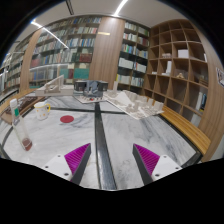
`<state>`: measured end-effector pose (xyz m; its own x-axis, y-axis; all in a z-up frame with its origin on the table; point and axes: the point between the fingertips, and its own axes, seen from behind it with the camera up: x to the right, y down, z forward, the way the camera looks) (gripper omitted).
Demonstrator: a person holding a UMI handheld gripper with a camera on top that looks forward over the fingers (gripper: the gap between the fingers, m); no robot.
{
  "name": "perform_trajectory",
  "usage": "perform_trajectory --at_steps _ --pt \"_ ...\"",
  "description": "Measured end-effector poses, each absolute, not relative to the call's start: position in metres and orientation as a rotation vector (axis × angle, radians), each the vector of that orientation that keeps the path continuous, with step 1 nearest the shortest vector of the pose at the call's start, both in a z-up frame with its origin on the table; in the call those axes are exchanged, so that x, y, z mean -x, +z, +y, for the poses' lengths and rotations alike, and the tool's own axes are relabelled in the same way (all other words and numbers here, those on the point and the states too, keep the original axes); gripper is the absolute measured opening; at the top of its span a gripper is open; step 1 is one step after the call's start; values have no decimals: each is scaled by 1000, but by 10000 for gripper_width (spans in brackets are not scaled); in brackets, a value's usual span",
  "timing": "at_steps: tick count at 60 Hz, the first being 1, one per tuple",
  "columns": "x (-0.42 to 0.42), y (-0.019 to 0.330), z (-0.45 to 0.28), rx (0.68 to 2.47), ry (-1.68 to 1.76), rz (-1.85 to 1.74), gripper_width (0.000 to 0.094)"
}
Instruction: Pour water
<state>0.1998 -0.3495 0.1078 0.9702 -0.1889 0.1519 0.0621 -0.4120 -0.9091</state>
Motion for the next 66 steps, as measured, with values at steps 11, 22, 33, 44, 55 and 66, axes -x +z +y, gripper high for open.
perform_trajectory --at_steps 11,22,33,44,55,66 --pt "-179 113 -371 1983 -309 68 861" --pt "-117 101 -408 2010 -255 41 860" --pt "-12 85 -423 2030 -140 3 860" --pt "102 88 -385 1976 -22 -75 862" --pt "153 94 -317 1911 -21 -56 855" --pt "162 81 -272 1870 -75 -50 703"
